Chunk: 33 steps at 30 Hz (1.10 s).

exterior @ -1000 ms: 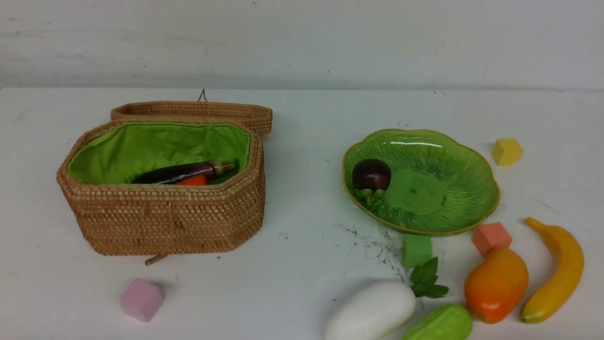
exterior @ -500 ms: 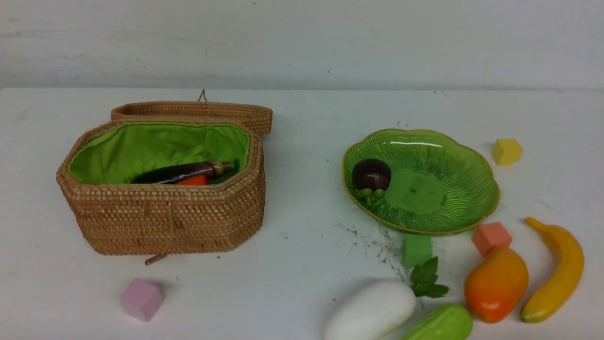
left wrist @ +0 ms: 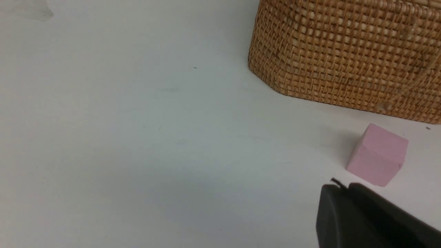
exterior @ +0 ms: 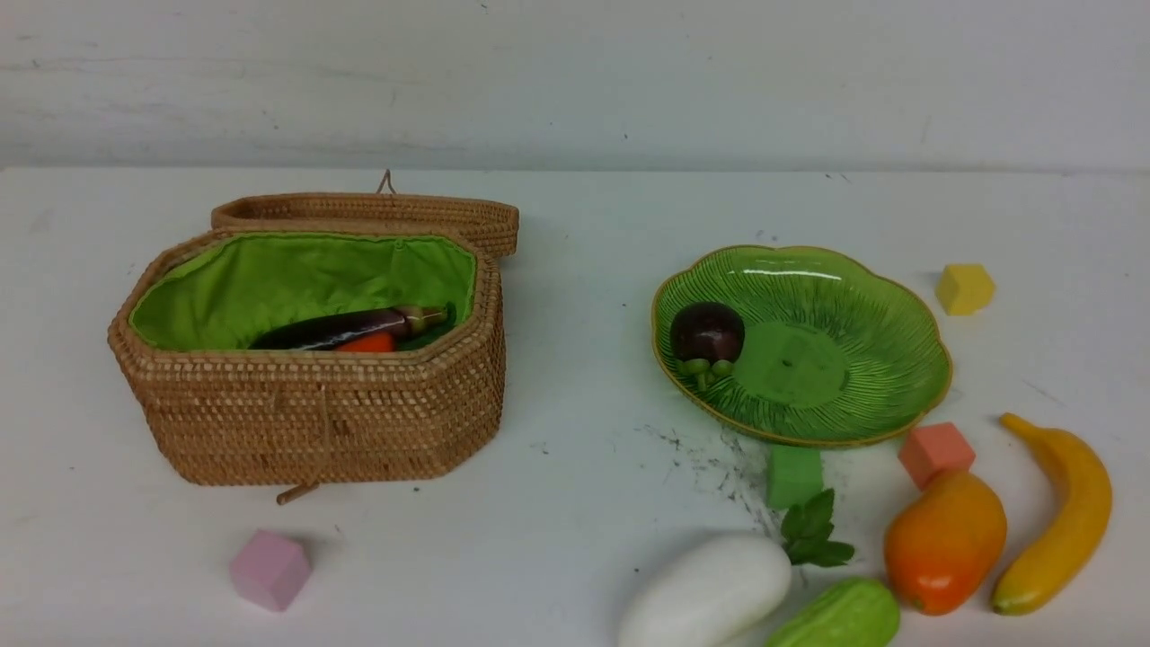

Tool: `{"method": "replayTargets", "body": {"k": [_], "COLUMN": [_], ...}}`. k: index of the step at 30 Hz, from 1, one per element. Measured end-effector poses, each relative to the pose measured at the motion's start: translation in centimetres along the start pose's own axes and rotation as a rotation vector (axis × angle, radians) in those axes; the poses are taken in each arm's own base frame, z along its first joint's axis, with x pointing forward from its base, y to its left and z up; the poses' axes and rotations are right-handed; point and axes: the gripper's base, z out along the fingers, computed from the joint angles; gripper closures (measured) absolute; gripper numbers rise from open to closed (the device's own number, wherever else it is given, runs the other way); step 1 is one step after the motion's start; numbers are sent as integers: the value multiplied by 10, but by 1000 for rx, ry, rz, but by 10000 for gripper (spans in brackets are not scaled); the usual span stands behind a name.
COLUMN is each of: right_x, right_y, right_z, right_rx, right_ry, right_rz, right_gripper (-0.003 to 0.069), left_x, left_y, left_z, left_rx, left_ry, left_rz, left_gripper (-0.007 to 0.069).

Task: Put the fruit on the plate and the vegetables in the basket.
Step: Use the right arm to grab a mango and put it into the right plate

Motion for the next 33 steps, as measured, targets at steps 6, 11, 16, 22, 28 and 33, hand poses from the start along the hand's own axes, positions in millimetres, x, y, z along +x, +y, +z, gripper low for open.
{"method": "replayTargets", "body": {"k": [6,11,16,22,28,33], "right_x": [-14,-31,-55,-130,-205,-221], "right_y": [3,3,2,10,21,23], "right_z": [-1,-5,-18,-56,-59,-14], "right_rx": [-43,-77,-104,-166,-150,-61], "right_ry": [-180,-367,-620,-681,-434,-83], "right_rz": [98,208,260,328,279,171], "right_gripper": [416,416,416,416,416,416], "left_x": [0,0,0,0,0,0], "left_y": [0,0,0,0,0,0], "left_z": [0,0,0,0,0,0], "left_rx": [0,0,0,0,0,0], "left_ry": [0,0,0,0,0,0], "left_rz": [0,0,0,0,1,1], "left_gripper": [606,606,605,600,594,588]}}
